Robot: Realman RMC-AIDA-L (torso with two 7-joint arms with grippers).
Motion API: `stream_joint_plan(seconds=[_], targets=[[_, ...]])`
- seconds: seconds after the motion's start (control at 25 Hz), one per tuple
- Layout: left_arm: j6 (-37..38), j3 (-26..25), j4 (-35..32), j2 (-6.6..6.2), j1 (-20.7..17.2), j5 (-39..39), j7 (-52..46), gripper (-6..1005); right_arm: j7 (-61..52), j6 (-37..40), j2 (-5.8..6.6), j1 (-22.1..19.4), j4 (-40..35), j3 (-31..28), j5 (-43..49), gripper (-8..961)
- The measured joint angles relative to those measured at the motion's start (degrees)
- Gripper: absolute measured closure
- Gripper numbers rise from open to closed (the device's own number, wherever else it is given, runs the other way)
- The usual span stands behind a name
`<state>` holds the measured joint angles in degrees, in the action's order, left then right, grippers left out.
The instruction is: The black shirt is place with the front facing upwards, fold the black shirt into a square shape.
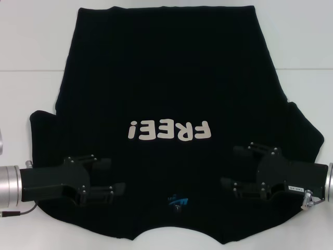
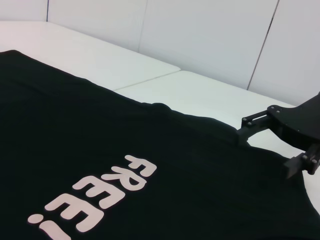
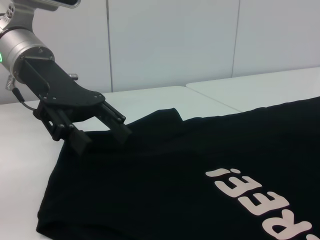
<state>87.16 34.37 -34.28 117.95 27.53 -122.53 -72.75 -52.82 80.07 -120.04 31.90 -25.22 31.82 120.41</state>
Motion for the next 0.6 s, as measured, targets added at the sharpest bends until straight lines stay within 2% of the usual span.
stream_joint_plan(seconds=[0.6], targets=[[1.7,-0.1,0.0,-0.35,-0.1,0.0,-0.5,188,0.0,-0.1,-0.02,0.0,0.0,0.2,0.0,57]])
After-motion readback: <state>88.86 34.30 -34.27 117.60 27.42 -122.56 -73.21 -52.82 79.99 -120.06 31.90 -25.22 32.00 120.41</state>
